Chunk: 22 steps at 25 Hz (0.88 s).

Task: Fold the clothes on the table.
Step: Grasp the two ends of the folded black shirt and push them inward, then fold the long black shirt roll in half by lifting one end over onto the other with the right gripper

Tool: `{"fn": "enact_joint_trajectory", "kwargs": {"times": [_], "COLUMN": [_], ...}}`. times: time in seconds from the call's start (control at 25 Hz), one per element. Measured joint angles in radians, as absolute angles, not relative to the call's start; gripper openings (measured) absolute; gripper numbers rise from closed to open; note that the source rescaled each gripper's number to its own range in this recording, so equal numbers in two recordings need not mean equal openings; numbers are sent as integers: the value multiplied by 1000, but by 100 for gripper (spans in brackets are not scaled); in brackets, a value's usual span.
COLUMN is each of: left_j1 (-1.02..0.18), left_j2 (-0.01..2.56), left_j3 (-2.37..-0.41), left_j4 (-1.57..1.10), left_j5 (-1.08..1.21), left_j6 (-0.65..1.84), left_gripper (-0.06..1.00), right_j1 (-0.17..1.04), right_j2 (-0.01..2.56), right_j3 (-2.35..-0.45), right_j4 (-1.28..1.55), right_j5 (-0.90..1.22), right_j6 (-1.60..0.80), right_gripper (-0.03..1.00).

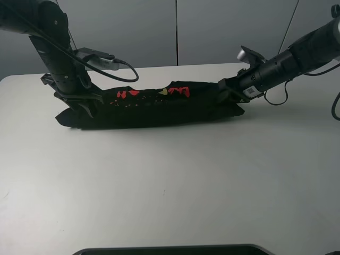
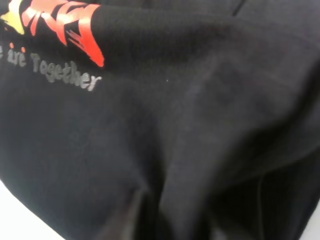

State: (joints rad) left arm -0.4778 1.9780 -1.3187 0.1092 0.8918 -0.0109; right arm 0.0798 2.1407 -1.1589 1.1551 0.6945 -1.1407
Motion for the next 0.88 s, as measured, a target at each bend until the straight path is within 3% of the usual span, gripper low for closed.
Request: {"fn": "enact_joint_trajectory", "kwargs": {"times": [0.04, 0.08, 0.24, 0.68, 0.88], "left_j1": [-478, -478, -478, -478, -478], "left_j2": [1978, 1978, 1978, 1978, 1978], "left_j3": [-1319, -1319, -1319, -1319, -1319], "left_j4": [109, 109, 128, 143, 145], "left_j5": [892, 892, 892, 894, 894], "left_j6": [0, 0, 0, 0, 0], "left_gripper": [66, 66, 66, 66, 66], "right_j1": [80, 80, 81, 2, -6], "right_j2": [2141, 2141, 2141, 2053, 1960], "right_j3": [-1159, -1159, -1161, -1170, -1163], "right_j4": [1136, 1112, 910, 139, 43], "right_j5": [688, 678, 603, 526, 530], "right_j6": [-1141, -1135, -1013, -370, -281], "right_gripper": [11, 7, 7, 7, 7]}}
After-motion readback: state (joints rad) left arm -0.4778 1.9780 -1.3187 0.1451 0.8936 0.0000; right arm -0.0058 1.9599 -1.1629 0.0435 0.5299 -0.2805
